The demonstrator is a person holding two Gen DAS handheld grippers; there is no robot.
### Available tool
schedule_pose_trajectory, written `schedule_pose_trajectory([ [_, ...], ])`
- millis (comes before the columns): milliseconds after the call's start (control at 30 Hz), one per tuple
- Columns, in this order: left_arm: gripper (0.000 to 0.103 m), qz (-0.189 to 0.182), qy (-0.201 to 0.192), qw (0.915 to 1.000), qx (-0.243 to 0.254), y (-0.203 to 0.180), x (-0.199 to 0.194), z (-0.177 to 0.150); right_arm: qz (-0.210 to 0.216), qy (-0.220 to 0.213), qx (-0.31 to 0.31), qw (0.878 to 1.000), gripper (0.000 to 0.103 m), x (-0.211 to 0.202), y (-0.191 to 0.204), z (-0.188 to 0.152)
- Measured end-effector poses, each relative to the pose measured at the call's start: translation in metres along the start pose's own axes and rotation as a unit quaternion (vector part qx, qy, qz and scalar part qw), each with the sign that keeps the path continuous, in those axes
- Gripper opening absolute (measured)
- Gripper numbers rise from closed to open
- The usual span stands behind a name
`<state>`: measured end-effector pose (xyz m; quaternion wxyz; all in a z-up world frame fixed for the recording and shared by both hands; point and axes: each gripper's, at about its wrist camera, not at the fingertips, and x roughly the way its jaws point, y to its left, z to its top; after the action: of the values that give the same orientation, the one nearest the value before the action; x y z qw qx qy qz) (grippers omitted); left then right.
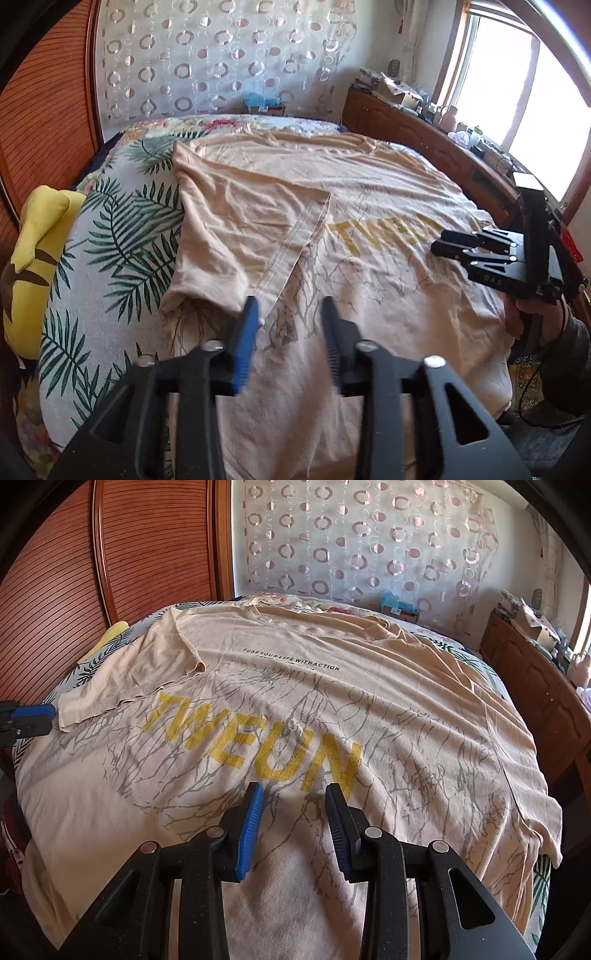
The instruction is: Fold small clothes
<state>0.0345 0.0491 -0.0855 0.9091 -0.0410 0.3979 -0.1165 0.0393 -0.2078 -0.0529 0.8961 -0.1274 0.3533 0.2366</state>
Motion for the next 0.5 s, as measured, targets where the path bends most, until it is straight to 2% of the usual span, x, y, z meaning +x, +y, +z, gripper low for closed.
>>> schedule_pose_trajectory([
  [33, 0.048, 0.000, -0.004, 1.0000, 0.003, 0.000, -0.001, 0.001, 0.000, 0.000, 0.000, 1.000, 0.036, 0.000, 0.000, 0.000],
  [100, 0.064, 0.009, -0.009, 0.9999, 0.010, 0.000, -0.002, 0.006, 0.001, 0.000, 0.000, 1.000, 0.036, 0.000, 0.001, 0.000],
  [200, 0.079, 0.012, -0.015, 0.9997, 0.012, 0.002, 0.001, 0.013, 0.000, 0.000, 0.000, 1.000, 0.036, 0.000, 0.002, 0.000],
  [400, 0.079, 0.032, -0.006, 0.9992, 0.023, 0.007, 0.030, 0.029, 0.000, 0.000, 0.000, 1.000, 0.036, 0.000, 0.001, -0.001],
  [500, 0.079, 0.030, 0.005, 0.9992, 0.026, 0.007, 0.048, 0.034, 0.000, 0.000, 0.000, 1.000, 0.036, 0.000, 0.002, 0.000],
])
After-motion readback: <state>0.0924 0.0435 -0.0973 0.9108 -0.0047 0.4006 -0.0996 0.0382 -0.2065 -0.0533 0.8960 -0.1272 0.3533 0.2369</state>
